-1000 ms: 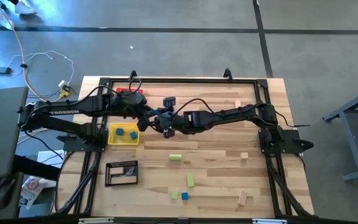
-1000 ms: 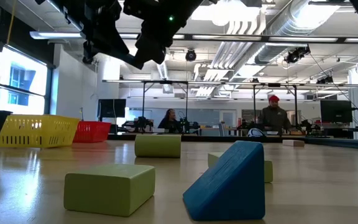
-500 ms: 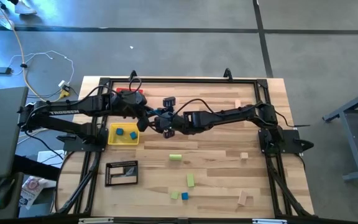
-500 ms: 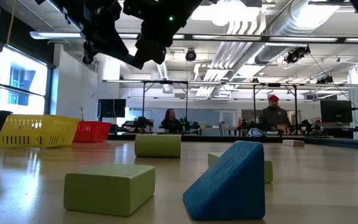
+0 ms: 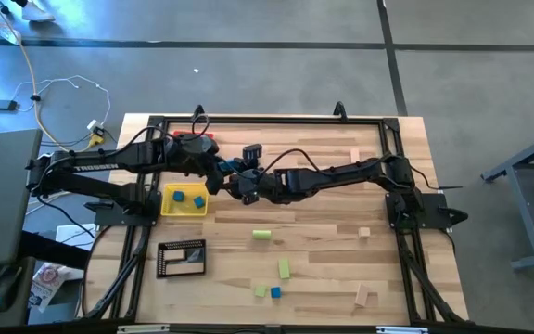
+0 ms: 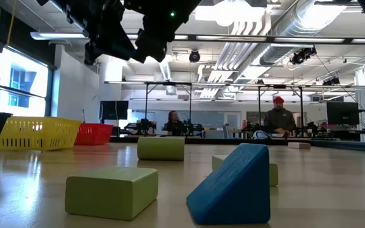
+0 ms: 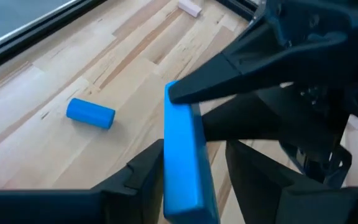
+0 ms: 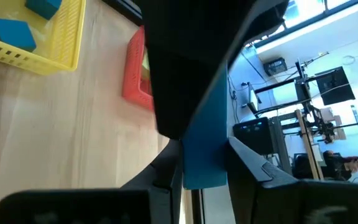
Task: Sort & place blocks by color
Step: Put the rectangular blue block into the yellow basket
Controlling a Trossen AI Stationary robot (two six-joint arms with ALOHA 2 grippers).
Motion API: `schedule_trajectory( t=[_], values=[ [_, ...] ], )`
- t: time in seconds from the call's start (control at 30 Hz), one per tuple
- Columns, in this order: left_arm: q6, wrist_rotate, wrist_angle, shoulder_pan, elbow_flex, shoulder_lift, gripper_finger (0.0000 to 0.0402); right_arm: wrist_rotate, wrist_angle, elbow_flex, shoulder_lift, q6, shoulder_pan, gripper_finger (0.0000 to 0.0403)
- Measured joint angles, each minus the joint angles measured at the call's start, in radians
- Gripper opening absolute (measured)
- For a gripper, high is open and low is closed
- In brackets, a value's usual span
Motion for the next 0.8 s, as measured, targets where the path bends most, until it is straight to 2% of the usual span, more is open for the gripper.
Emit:
schedule_trajectory(
  t=[0.37, 0.57, 0.8],
  values=[
    [0.041, -0.006, 0.004, 0.000, 0.000, 0.000, 0.0076, 0.017, -0.001, 0.000, 0.000, -0.001, 0.004, 0.0069],
    [0.090, -0.011, 0.005, 0.001, 0.000, 0.000, 0.0059, 0.022, -0.003, 0.000, 0.000, -0.001, 0.004, 0.0068],
    [0.149, -0.027, -0.024, 0.000, 0.000, 0.000, 0.0055, 0.001, -0.003, 0.000, 0.000, 0.000, 0.004, 0.0116]
  ],
)
